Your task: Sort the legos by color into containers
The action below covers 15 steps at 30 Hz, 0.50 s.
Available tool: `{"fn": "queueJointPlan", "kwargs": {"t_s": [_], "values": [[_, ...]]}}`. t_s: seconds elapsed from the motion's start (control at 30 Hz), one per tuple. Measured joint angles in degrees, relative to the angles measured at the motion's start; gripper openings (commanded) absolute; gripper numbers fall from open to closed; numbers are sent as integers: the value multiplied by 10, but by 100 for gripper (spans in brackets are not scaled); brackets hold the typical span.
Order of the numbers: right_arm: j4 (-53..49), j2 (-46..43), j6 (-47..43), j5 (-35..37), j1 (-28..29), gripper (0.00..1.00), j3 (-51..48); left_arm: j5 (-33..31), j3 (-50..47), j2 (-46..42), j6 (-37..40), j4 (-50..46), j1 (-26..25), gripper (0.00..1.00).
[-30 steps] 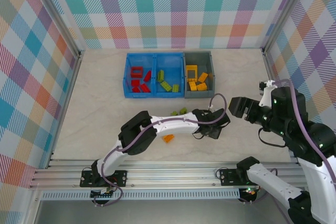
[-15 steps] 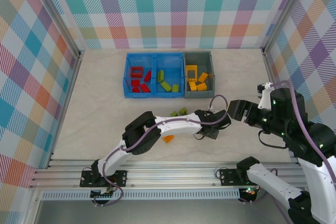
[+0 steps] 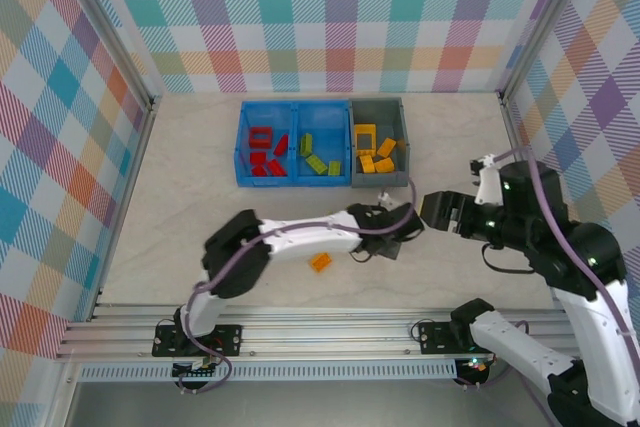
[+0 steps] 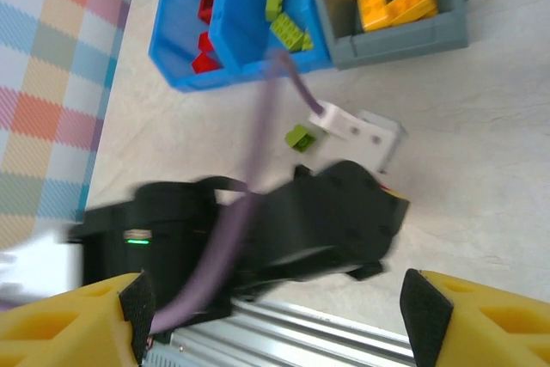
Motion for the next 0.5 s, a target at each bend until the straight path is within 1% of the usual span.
{"fn": "queueJointPlan", "kwargs": {"t_s": [0.07, 0.1, 0.17, 0.27, 0.33, 0.4, 0.5], "values": [[21, 19, -9, -14, 9, 76, -19, 2, -38, -78, -2, 4, 29, 27], [37, 30, -11, -18, 18, 76, -33, 6, -59, -123, -3, 7, 51, 27], [70, 50, -13, -18, 48, 76, -61, 16, -97, -199, -4, 14, 109, 27], [122, 103, -12, -1, 128, 77, -83, 37, -147, -281, -3, 20, 215, 27], [163, 145, -10, 9, 183, 77, -85, 62, -166, -304, 0, 19, 292, 27], [214, 190, -10, 21, 236, 77, -85, 90, -171, -299, 9, 19, 360, 27], [270, 255, -12, 49, 302, 77, -69, 130, -159, -261, 27, 18, 425, 27]]}}
